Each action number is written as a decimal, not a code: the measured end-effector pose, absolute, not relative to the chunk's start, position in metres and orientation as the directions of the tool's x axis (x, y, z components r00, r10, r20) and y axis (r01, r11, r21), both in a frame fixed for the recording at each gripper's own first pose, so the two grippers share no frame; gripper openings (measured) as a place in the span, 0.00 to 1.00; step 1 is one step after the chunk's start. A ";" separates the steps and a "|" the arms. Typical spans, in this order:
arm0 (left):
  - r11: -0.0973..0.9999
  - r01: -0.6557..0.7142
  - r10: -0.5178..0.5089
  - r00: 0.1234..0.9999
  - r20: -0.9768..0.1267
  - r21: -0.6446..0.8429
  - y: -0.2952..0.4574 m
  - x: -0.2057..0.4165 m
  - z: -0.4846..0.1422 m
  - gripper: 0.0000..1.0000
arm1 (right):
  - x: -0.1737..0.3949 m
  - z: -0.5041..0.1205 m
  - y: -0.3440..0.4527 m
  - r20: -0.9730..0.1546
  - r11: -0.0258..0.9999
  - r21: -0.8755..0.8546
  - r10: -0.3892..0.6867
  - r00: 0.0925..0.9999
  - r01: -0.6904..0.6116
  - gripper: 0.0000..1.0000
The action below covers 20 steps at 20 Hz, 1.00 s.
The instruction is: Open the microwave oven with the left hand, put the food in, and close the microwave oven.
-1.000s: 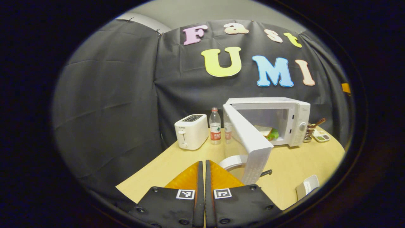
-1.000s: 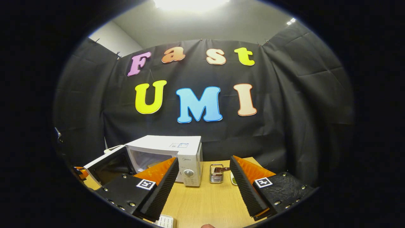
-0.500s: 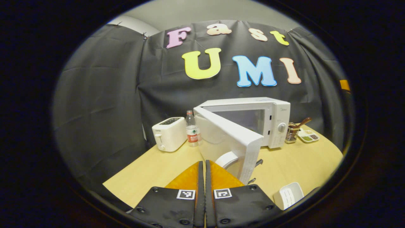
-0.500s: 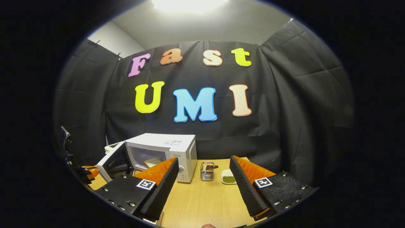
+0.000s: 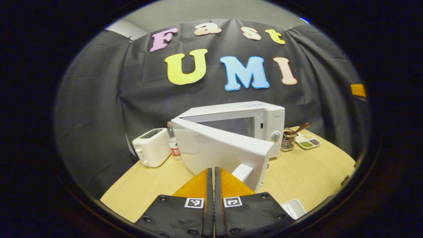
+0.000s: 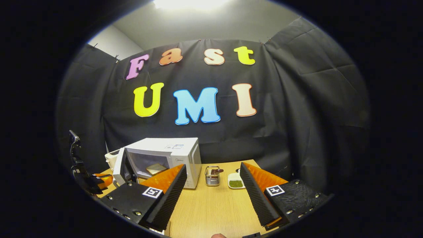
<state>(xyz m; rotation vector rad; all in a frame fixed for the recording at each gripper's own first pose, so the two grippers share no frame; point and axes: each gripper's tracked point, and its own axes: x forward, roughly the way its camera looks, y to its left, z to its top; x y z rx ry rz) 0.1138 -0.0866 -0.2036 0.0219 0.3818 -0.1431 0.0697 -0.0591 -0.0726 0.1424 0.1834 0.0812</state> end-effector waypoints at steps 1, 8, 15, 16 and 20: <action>0.987 0.158 -0.152 0.915 -0.373 -0.015 -0.091 0.120 -0.204 0.12 | 0.072 -0.073 -0.058 -0.178 0.987 0.147 0.084 0.980 -0.057 0.98; 0.959 0.276 -0.281 0.887 -0.366 -0.067 -0.131 0.157 -0.207 0.07 | 0.085 -0.078 -0.049 -0.209 0.993 0.119 0.026 0.978 -0.001 0.93; 0.923 0.374 -0.379 0.856 -0.351 -0.087 -0.162 0.202 -0.208 0.08 | 0.090 -0.075 -0.041 -0.208 0.993 0.105 -0.035 0.977 0.058 0.98; 0.919 0.385 -0.389 0.853 -0.348 -0.083 -0.165 0.210 -0.208 0.07 | 0.090 -0.076 -0.041 -0.210 0.992 0.105 -0.046 0.977 0.069 0.93; 0.905 0.414 -0.420 0.837 -0.352 -0.094 -0.180 0.236 -0.213 0.07 | 0.086 -0.079 -0.046 -0.224 0.987 0.098 -0.103 0.969 0.127 0.98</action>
